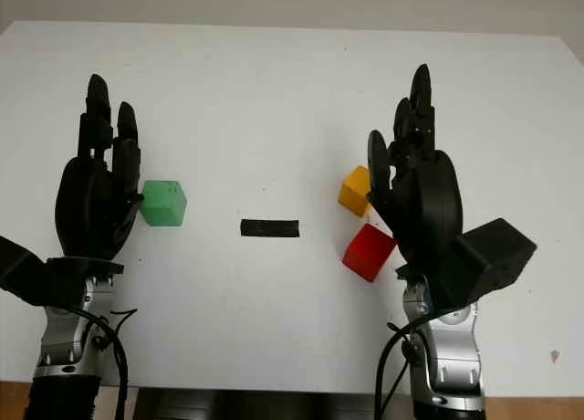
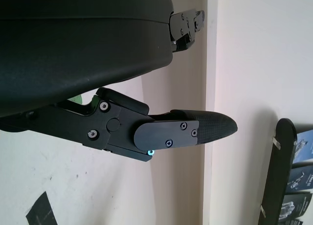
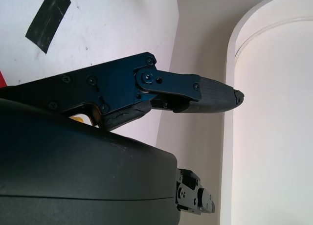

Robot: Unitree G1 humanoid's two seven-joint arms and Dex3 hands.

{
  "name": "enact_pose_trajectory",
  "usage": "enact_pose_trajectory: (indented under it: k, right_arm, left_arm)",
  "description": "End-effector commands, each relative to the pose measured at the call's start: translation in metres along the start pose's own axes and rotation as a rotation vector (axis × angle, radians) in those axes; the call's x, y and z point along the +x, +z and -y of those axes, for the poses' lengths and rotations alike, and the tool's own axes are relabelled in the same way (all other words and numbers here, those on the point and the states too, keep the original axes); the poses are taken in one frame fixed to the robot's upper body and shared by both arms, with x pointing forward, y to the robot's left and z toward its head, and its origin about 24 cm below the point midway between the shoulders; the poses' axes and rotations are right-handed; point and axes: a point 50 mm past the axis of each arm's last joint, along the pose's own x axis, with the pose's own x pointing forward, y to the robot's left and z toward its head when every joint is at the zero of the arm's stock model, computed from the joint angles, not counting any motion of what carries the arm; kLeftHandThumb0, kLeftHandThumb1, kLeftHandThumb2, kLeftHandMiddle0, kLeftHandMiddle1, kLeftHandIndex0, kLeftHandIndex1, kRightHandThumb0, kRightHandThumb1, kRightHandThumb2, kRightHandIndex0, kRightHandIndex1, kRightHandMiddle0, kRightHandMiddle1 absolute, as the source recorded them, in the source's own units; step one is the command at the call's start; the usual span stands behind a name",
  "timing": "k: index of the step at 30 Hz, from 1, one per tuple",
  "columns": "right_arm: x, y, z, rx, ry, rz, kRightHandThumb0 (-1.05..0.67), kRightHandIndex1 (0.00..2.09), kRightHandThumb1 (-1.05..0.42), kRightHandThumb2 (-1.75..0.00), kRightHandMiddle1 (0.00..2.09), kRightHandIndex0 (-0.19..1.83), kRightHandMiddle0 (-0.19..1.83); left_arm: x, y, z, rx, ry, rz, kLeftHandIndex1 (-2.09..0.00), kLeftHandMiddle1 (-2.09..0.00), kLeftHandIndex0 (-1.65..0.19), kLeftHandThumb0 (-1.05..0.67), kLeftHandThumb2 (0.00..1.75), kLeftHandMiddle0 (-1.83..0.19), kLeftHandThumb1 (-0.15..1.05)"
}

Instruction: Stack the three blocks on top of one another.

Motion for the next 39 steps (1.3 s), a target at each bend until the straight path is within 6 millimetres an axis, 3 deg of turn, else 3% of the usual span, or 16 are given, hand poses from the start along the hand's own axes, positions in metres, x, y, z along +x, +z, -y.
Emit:
enact_pose_trajectory:
  k: [1, 12, 16, 21, 23, 25, 27, 30, 35, 39]
  right_arm:
    - [0.001, 0.002, 0.002, -0.010, 0.001, 0.014, -0.72, 0.00, -1.05, -0.57, 0.00, -0.19, -0.19]
    - [-0.001, 0.004, 0.005, -0.016, -0.016, -0.004, -0.74, 0.00, -1.05, -0.54, 0.00, -0.19, -0.19]
    - [0.002, 0.011, 0.015, -0.090, -0.010, 0.004, -0.74, 0.00, -1.05, -0.48, 0.00, -0.19, -0.19]
    - [0.017, 0.043, 0.045, -0.371, 0.126, 0.073, -0.69, 0.04, -1.05, -0.24, 0.06, -0.12, -0.09]
    - [0.023, 0.063, 0.057, -0.551, 0.173, 0.072, -0.66, 0.06, -0.98, -0.10, 0.13, -0.09, 0.03]
    - [0.031, 0.083, 0.070, -0.790, 0.235, 0.023, -0.72, 0.08, -0.88, -0.06, 0.15, -0.04, 0.17]
    - [0.037, 0.096, 0.077, -0.914, 0.293, -0.003, -0.71, 0.08, -0.82, -0.04, 0.13, 0.00, 0.26]
    - [0.042, 0.109, 0.082, -1.023, 0.421, -0.037, -0.60, 0.09, -0.71, -0.04, 0.12, 0.05, 0.38]
    - [0.044, 0.124, 0.083, -1.247, 0.617, -0.161, -0.60, 0.07, -0.71, -0.06, 0.09, 0.05, 0.42]
    - [0.039, 0.128, 0.074, -1.456, 0.751, -0.139, -0.65, 0.08, -0.74, -0.07, 0.10, 0.08, 0.48]
  left_arm:
    - [0.002, 0.003, -0.001, -0.002, 0.005, 0.022, 0.00, 0.00, 0.19, -0.66, 0.48, 0.19, 1.05]
    - [0.001, 0.002, 0.002, -0.002, -0.005, 0.023, 0.00, 0.00, 0.19, -0.66, 0.49, 0.19, 1.05]
    - [0.001, 0.002, 0.002, -0.006, 0.002, 0.023, 0.00, 0.00, 0.19, -0.66, 0.48, 0.19, 1.05]
    - [0.002, 0.002, 0.000, -0.009, 0.009, 0.024, 0.00, 0.00, 0.19, -0.66, 0.49, 0.19, 1.05]
    - [0.003, 0.003, -0.001, 0.000, -0.007, 0.027, 0.00, 0.00, 0.19, -0.65, 0.49, 0.19, 1.05]
    - [0.003, 0.003, -0.003, 0.001, -0.008, 0.027, 0.00, 0.00, 0.19, -0.64, 0.50, 0.19, 1.05]
    - [0.003, 0.002, -0.005, -0.001, -0.008, 0.023, 0.00, 0.00, 0.19, -0.64, 0.50, 0.19, 1.05]
    - [0.004, 0.002, -0.008, 0.005, -0.015, 0.024, 0.00, 0.00, 0.19, -0.64, 0.52, 0.19, 1.05]
    - [0.006, 0.002, -0.010, 0.003, -0.038, 0.027, 0.00, 0.00, 0.19, -0.64, 0.54, 0.19, 1.05]
    - [0.007, 0.001, -0.010, -0.017, -0.016, 0.018, 0.00, 0.00, 0.19, -0.66, 0.50, 0.19, 1.05]
